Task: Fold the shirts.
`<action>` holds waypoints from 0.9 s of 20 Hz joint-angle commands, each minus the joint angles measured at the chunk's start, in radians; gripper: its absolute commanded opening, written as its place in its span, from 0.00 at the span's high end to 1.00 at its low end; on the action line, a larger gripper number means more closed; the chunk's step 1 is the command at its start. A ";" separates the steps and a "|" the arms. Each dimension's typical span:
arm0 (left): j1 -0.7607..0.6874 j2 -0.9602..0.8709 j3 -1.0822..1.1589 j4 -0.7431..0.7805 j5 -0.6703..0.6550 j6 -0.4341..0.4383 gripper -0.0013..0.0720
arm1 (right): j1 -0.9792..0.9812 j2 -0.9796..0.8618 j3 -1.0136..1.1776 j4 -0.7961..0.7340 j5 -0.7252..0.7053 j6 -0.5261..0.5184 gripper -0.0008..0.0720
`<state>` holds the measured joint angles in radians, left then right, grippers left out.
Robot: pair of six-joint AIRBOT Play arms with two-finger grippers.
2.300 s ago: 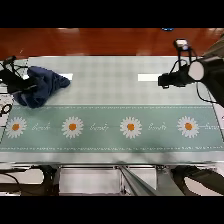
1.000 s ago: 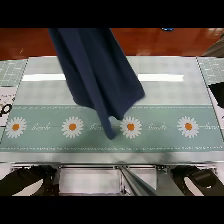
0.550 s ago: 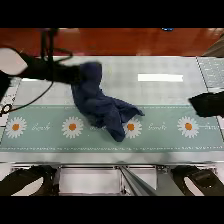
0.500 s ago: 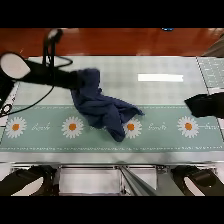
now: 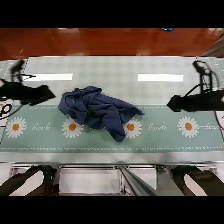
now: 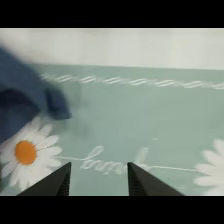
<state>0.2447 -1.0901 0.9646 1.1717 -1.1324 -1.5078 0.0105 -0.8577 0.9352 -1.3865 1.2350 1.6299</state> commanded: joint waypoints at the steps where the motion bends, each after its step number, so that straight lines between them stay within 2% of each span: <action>1: 0.282 0.082 -0.064 -0.072 -0.032 -0.023 0.29 | -0.322 0.043 0.026 -0.064 0.064 -0.043 0.42; 2: 0.323 0.095 -0.162 -0.215 -0.038 -0.008 0.29 | -0.421 0.077 -0.046 0.014 0.034 -0.038 0.42; 4: 0.298 0.084 -0.406 -0.591 -0.116 0.262 0.29 | -0.533 0.135 -0.275 0.287 -0.042 -0.124 0.42; 5: 0.262 0.071 -0.499 -0.706 -0.154 0.394 0.29 | -0.538 0.146 -0.387 0.403 -0.064 -0.191 0.43; 6: 0.214 0.060 -0.568 -0.737 -0.161 0.476 0.29 | -0.529 0.146 -0.471 0.478 -0.068 -0.245 0.43; 8: 0.132 0.056 -0.622 -0.654 -0.114 0.493 0.29 | -0.497 0.146 -0.555 0.504 -0.072 -0.278 0.43; 10: 0.055 0.056 -0.623 -0.595 -0.065 0.463 0.29 | -0.459 0.146 -0.573 0.482 -0.072 -0.284 0.43; 15: -0.208 0.055 -0.617 -0.595 0.221 0.341 0.29 | -0.361 0.146 -0.573 0.487 -0.127 -0.259 0.43; 18: -0.307 0.032 -0.576 -0.595 0.366 0.324 0.29 | -0.296 0.146 -0.573 0.487 -0.148 -0.241 0.43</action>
<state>0.0399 -1.0431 0.3672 0.5766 -0.9337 -1.1526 -0.3408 -0.7128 0.3695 -0.9096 1.1145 1.3731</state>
